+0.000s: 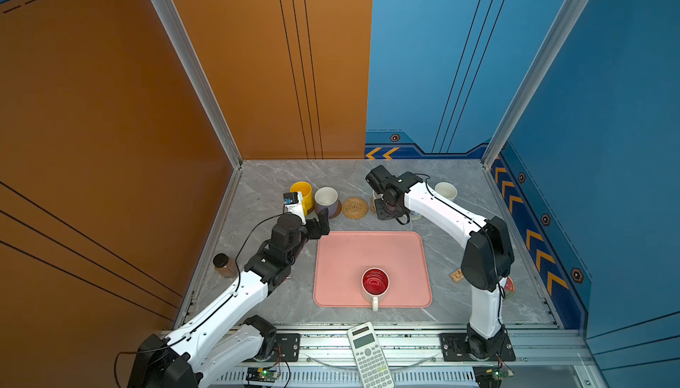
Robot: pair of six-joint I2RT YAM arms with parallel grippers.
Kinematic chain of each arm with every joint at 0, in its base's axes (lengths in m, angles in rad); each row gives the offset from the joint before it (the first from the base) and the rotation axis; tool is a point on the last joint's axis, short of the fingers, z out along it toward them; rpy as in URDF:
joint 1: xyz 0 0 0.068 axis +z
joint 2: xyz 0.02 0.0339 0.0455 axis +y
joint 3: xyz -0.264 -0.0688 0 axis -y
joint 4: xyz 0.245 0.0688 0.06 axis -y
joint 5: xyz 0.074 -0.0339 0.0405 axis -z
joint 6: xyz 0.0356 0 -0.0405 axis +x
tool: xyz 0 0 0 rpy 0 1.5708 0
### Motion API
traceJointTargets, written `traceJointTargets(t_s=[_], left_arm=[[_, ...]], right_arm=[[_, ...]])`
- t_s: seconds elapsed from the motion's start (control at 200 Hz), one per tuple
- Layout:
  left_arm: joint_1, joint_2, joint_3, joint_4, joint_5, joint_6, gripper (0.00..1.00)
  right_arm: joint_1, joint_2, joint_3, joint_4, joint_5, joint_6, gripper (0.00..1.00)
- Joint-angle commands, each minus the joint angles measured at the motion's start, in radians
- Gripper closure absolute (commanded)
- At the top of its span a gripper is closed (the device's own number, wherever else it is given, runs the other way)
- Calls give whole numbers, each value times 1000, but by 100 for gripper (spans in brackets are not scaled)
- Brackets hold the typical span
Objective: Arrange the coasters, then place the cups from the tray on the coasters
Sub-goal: 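Lift the speckled mug with the right gripper and carry it toward the paw coaster, then lower the speckled mug with the right gripper onto the paw-print coaster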
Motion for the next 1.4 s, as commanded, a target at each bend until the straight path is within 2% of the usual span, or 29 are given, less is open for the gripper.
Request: traceJointTargets(t_s=[0.0, 0.481, 1.397], left_arm=[[12, -19, -23, -19, -18, 12, 3], [20, -12, -23, -16, -4, 6, 3], [25, -2, -16, -28, 9, 9, 3]], right_arm=[[-22, 21, 72, 12, 16, -17, 100], [-57, 148, 177, 12, -9, -19, 100], [-84, 221, 197, 25, -32, 4, 100]])
